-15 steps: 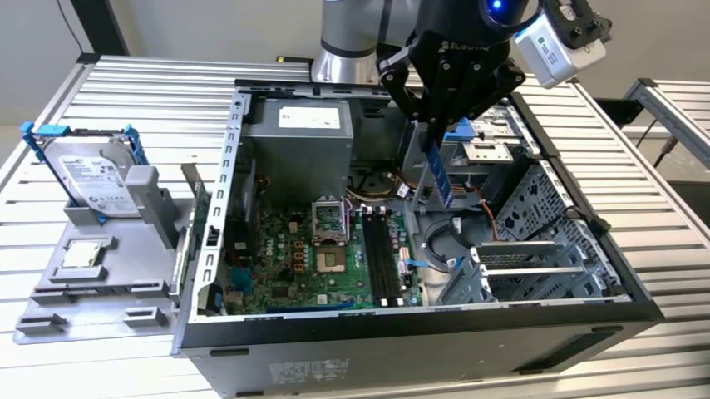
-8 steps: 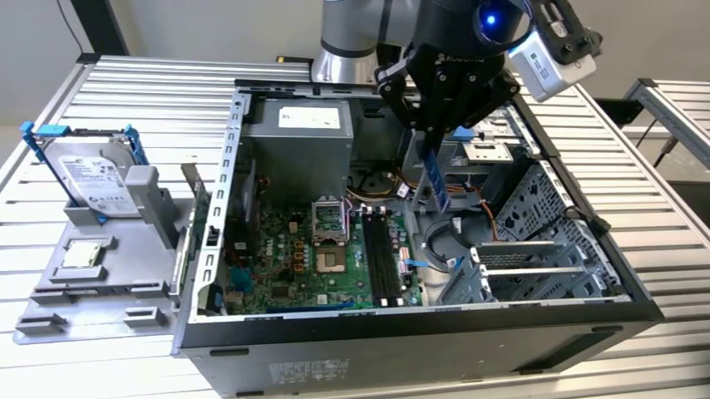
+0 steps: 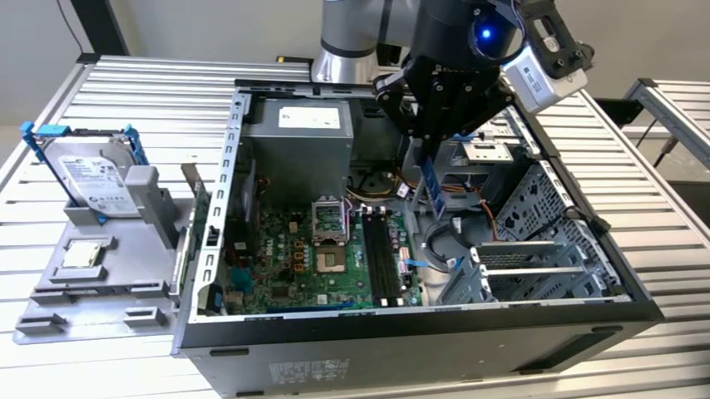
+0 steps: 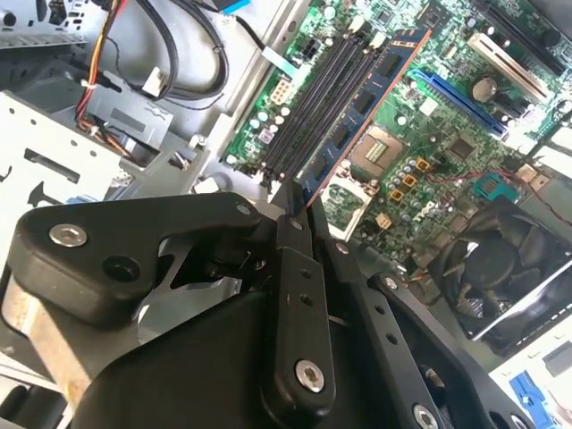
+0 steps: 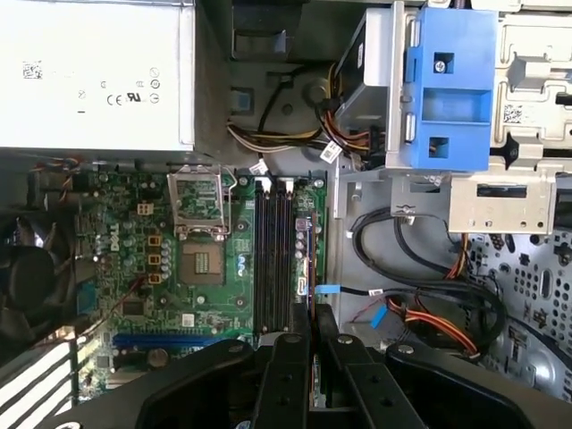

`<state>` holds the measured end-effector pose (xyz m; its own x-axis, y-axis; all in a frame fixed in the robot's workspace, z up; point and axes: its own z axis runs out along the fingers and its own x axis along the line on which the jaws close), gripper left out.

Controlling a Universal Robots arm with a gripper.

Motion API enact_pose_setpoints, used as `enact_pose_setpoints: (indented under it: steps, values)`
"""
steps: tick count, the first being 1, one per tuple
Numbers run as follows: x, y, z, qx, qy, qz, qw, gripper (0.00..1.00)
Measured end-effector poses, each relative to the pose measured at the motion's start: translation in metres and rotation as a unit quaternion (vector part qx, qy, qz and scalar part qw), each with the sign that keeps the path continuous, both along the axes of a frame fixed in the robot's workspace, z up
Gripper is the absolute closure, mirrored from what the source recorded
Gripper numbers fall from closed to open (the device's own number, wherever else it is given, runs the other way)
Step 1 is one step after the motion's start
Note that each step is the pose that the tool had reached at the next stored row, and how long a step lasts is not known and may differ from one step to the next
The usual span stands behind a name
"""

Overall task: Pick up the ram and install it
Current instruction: 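Insert the ram into the slot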

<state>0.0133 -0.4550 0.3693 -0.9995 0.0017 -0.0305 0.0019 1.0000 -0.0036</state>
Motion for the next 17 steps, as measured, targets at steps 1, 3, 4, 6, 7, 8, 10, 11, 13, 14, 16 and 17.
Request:
enact_pose_setpoints:
  steps: [1,3,4,6,7,8,10,11,13,14,16,17]
  values:
    - [0.0001,0.0000,-0.0010,0.0000,0.0006,0.000,1.00000,1.00]
    - [0.0001,0.0000,-0.0019,-0.0001,0.0009,0.000,1.00000,1.00]
    - [0.0001,0.0000,-0.0019,-0.0001,0.0009,0.000,1.00000,1.00]
    - [0.0001,0.0000,-0.0020,-0.0001,0.0009,0.000,1.00000,1.00]
    - [0.0001,0.0000,-0.0021,0.0000,0.0009,0.000,1.00000,1.00]
    - [0.0001,0.0000,-0.0021,0.0000,0.0009,0.000,1.00000,1.00]
    - [0.0001,0.0000,-0.0023,0.0000,0.0008,0.000,1.00000,1.00]
    - [0.0001,0.0001,-0.0027,0.0001,0.0008,0.000,1.00000,1.00]
    - [0.0001,0.0000,-0.0039,0.0001,0.0008,0.000,1.00000,1.00]
    - [0.0001,0.0000,-0.0045,0.0000,0.0008,0.000,1.00000,1.00]
    - [0.0002,0.0000,-0.0058,0.0000,0.0008,0.000,1.00000,1.00]
    - [0.0001,0.0000,-0.0064,0.0000,0.0009,0.000,1.00000,1.00]
